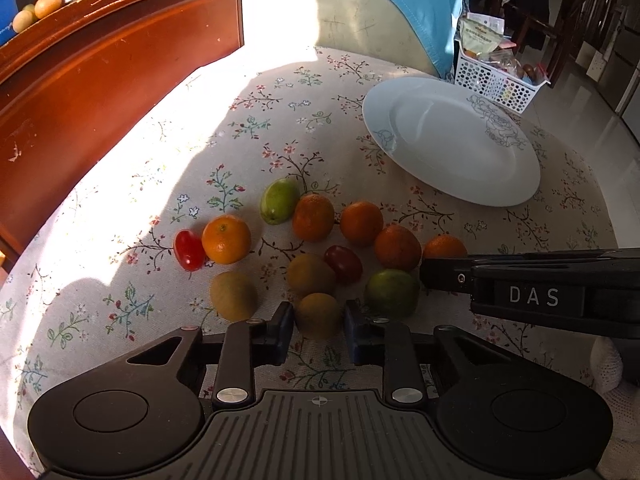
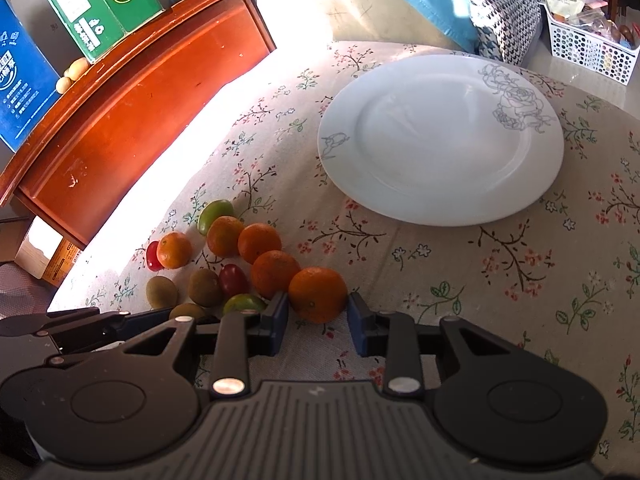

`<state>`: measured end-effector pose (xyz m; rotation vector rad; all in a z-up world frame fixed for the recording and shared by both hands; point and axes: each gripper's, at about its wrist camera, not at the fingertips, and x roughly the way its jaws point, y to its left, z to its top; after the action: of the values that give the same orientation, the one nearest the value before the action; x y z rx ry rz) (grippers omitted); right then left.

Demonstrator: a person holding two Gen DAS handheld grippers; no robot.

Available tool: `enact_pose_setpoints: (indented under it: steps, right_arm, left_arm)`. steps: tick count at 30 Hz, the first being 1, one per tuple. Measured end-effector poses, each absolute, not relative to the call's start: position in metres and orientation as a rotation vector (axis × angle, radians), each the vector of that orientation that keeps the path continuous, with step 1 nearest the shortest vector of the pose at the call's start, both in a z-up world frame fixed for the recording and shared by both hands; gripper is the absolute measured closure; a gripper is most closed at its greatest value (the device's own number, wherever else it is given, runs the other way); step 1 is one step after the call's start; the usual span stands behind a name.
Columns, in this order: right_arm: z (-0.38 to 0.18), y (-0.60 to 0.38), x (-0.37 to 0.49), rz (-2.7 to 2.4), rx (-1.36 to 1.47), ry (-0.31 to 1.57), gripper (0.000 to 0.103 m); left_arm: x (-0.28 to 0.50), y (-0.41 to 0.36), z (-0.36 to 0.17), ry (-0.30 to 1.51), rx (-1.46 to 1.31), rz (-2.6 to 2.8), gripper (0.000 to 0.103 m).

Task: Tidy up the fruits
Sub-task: 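Carry both fruits onto the white plate and open both tools to release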

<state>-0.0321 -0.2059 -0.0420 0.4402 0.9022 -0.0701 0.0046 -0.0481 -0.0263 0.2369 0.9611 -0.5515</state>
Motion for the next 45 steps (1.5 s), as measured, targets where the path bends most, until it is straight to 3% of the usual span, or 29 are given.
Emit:
enact_pose_setpoints:
  steps: [22, 34, 45]
  right_arm:
    - [-0.028, -0.217, -0.039, -0.099, 0.455, 0.86, 0.071]
    - [-0.001, -0.26, -0.033, -0.119, 0.453, 0.827, 0.071]
    - [-0.015, -0.291, -0.014, -0.213, 0.479, 0.873, 0.071]
  left_arm:
    - [0.006, -0.053, 0.009, 0.882, 0.148, -0.589, 0.079]
    - [0.026, -0.089, 0.018, 0.843, 0.111, -0.647, 0.079]
    - [0.059, -0.133, 0.003, 0.872, 0.099, -0.679, 0.079]
